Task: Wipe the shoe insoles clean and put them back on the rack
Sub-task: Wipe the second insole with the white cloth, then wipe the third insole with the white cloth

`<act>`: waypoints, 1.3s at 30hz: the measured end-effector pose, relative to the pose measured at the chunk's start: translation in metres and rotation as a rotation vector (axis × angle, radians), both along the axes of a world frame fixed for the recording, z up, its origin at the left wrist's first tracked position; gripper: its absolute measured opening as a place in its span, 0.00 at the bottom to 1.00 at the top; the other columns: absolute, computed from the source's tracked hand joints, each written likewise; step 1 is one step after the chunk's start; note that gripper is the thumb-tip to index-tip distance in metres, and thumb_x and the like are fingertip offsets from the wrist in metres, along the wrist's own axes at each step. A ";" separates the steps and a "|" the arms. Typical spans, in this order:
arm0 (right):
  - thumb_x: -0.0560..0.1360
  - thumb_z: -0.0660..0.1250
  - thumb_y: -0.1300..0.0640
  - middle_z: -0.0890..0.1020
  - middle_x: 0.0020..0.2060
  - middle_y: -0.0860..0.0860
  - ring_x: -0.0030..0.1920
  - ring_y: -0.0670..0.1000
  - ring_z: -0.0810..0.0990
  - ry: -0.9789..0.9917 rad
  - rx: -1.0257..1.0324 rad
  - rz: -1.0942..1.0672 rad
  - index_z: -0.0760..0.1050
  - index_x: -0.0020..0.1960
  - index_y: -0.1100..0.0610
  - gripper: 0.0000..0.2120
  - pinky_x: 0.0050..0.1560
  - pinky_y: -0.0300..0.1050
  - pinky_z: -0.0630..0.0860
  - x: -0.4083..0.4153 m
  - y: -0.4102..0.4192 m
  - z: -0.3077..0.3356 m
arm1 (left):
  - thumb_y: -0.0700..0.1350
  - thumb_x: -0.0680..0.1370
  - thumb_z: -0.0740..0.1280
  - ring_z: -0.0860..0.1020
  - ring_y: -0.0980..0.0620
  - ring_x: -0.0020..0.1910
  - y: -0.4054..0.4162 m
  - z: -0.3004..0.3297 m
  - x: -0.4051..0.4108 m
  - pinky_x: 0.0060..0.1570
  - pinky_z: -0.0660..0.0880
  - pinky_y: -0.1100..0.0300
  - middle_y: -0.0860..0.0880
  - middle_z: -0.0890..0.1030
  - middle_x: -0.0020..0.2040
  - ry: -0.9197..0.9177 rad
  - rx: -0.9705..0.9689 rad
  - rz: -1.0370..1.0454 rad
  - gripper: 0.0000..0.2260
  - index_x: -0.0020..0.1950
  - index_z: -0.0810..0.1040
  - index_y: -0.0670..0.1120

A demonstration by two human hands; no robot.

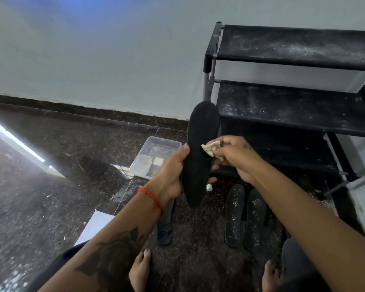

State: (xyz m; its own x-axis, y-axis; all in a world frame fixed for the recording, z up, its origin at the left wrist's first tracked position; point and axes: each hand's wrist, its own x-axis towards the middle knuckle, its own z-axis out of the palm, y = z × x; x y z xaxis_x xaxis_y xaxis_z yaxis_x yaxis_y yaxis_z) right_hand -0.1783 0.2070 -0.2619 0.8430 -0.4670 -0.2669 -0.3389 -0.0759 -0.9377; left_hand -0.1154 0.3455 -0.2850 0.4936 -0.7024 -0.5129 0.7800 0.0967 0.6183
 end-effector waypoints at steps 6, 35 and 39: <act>0.73 0.64 0.66 0.80 0.31 0.44 0.36 0.44 0.77 0.093 0.021 -0.060 0.80 0.35 0.51 0.15 0.41 0.41 0.77 0.005 0.017 -0.033 | 0.41 0.83 0.53 0.77 0.51 0.42 0.007 -0.029 -0.008 0.42 0.76 0.57 0.47 0.78 0.45 -0.175 0.284 0.120 0.12 0.57 0.75 0.47; 0.73 0.64 0.65 0.79 0.33 0.48 0.34 0.45 0.75 0.445 0.064 0.015 0.77 0.35 0.50 0.13 0.34 0.37 0.69 0.070 0.029 -0.395 | 0.46 0.73 0.67 0.81 0.41 0.50 0.017 -0.364 0.046 0.53 0.79 0.49 0.44 0.84 0.49 -0.413 1.158 -0.102 0.13 0.55 0.82 0.48; 0.74 0.63 0.66 0.76 0.32 0.47 0.34 0.44 0.73 0.434 0.084 -0.001 0.79 0.40 0.52 0.12 0.36 0.36 0.70 0.072 0.029 -0.393 | 0.45 0.74 0.66 0.81 0.42 0.51 0.014 -0.358 0.048 0.54 0.78 0.50 0.44 0.83 0.51 -0.413 1.173 -0.053 0.13 0.57 0.82 0.47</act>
